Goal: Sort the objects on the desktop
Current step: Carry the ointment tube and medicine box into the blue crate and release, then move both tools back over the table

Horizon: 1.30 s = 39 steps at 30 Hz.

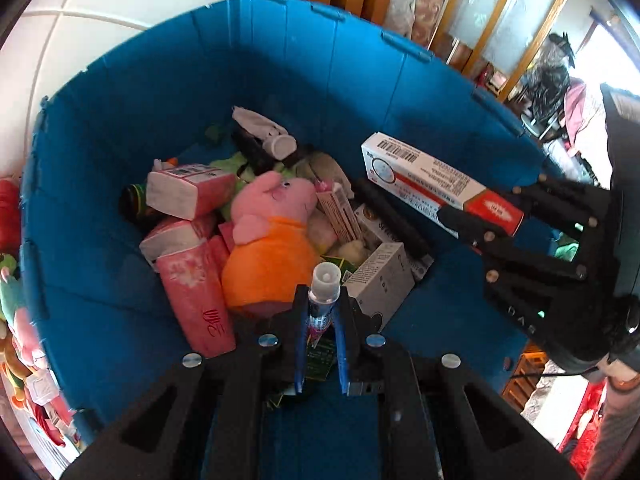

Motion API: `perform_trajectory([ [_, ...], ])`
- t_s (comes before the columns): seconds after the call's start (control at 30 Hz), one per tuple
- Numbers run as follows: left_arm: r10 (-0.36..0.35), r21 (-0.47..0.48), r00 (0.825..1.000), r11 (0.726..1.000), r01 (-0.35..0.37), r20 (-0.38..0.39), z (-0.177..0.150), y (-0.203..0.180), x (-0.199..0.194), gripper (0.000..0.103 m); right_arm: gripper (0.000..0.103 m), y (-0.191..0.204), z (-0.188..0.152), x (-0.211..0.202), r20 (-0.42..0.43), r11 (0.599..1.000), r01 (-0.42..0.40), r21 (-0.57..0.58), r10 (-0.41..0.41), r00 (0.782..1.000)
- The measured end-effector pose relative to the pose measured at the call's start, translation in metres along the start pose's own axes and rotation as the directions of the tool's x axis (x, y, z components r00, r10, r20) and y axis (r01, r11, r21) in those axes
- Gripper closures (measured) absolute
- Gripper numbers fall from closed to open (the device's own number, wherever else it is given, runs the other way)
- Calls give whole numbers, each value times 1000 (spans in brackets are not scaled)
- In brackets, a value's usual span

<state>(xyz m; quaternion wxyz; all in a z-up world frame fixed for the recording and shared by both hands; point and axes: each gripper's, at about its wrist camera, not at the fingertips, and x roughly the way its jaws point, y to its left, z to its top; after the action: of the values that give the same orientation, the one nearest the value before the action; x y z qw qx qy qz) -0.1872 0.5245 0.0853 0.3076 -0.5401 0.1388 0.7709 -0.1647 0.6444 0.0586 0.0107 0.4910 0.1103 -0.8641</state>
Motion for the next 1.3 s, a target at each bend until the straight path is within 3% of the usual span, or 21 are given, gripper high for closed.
perform_trajectory([
  [0.27,41,26,999,999,-41,-7,10,-10,12,91,81,-14,3,18,-1,1000,0,-5,0,1000],
  [0.33,62,28,998,998,-62,9,11,-13,10,86,81,-15,3,17,5,1000,6,-2,-6,1000],
  [0.37,64,30,998,998,-64,17,12,-13,10,75,80,-17,3,17,8,1000,7,-1,-7,1000],
  [0.4,65,28,998,997,-65,24,13,-13,9,57,80,-18,4,18,11,1000,7,1,-7,1000],
  [0.47,67,25,996,997,-68,51,14,-13,5,41,78,-20,5,16,23,1000,10,7,-10,1000],
  [0.53,82,34,994,996,-85,67,14,-14,2,41,74,-20,5,12,44,1000,22,0,-22,999],
  [0.6,90,36,992,995,-93,83,14,-15,-3,41,62,-19,4,7,62,999,38,-3,-37,997],
  [0.63,96,35,991,994,-99,94,13,-14,-6,41,46,-19,4,4,71,999,39,-4,-39,997],
  [0.67,103,35,989,994,-107,109,11,-14,-9,41,24,-19,3,0,83,999,41,-2,-41,996],
  [0.73,119,36,983,992,-125,143,8,-14,-17,41,3,-19,2,-8,113,999,51,-2,-51,992],
  [0.87,144,33,966,987,-155,213,-3,-14,-36,41,0,-10,-2,-28,187,992,125,-21,-119,975],
  [1.03,160,24,940,984,-175,300,-19,-13,-59,41,0,0,-7,-47,228,993,119,-12,-113,967],
  [1.2,204,25,883,971,-236,422,-40,-12,-82,41,0,13,-11,-64,300,986,168,-2,-160,940],
  [1.3,216,6,857,969,-248,468,-54,-6,-93,41,0,20,-13,-72,329,987,156,27,-156,931],
])
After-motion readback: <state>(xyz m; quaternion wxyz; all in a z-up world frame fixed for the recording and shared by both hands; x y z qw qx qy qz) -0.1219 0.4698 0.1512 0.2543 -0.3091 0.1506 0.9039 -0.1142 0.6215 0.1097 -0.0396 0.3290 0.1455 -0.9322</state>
